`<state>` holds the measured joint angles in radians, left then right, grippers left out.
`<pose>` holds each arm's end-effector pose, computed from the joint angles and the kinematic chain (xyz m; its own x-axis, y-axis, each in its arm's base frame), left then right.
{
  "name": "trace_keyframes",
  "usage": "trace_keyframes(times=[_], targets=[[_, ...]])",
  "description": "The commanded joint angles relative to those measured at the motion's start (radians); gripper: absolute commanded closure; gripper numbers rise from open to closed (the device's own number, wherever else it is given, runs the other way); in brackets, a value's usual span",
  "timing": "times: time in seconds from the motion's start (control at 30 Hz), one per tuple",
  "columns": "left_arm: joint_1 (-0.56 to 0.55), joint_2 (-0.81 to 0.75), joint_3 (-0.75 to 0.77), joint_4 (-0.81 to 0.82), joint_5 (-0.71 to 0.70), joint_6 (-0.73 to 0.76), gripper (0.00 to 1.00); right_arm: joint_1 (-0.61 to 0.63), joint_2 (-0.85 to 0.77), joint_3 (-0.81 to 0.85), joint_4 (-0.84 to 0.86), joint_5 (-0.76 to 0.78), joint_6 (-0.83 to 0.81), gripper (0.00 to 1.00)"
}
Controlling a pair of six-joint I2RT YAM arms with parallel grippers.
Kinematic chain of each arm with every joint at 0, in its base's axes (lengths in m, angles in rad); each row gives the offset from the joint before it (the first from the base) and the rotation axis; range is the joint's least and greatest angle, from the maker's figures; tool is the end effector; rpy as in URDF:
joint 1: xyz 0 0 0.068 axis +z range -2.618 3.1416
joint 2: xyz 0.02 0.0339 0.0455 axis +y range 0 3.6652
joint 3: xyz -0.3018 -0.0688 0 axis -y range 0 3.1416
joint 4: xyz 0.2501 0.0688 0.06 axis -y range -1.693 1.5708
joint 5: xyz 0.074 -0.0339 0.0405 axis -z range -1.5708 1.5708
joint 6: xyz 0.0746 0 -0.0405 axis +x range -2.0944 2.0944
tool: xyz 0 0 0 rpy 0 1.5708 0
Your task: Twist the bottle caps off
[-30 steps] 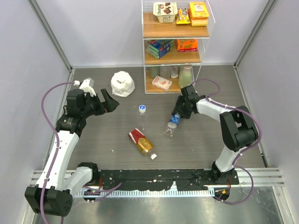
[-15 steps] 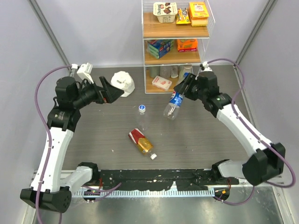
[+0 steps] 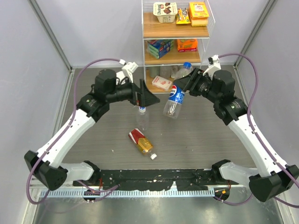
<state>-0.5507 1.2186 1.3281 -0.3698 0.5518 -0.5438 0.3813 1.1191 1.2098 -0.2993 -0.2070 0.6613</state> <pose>0.2274 -0.1855 0.4484 -0.6416 -0.1231 -0.7571 0.6373 0.4638 -0.6154 0.2502 0.1168 0.4370 -0.4900 0.4511 -0.7459 -0.3166 0.7052 0.6344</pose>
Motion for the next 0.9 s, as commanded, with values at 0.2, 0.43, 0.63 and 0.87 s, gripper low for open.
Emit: trace_keyframes(times=[0.2, 0.43, 0.63, 0.87], targets=[[-0.207, 0.176, 0.098, 0.212, 0.049, -0.102, 0.00, 0.007, -0.070, 0.031, 0.055, -0.074, -0.002, 0.52], [-0.275, 0.229, 0.056, 0.331, 0.057, -0.180, 0.00, 0.007, -0.102, 0.005, 0.058, -0.046, 0.017, 0.52], [-0.290, 0.233, -0.007, 0.462, 0.068, -0.246, 0.21, 0.007, -0.117, -0.010, 0.065, -0.045, 0.021, 0.51], [-0.290, 0.222, -0.018, 0.414, 0.036, -0.220, 0.46, 0.007, -0.131, -0.026, 0.104, -0.112, -0.003, 0.37]])
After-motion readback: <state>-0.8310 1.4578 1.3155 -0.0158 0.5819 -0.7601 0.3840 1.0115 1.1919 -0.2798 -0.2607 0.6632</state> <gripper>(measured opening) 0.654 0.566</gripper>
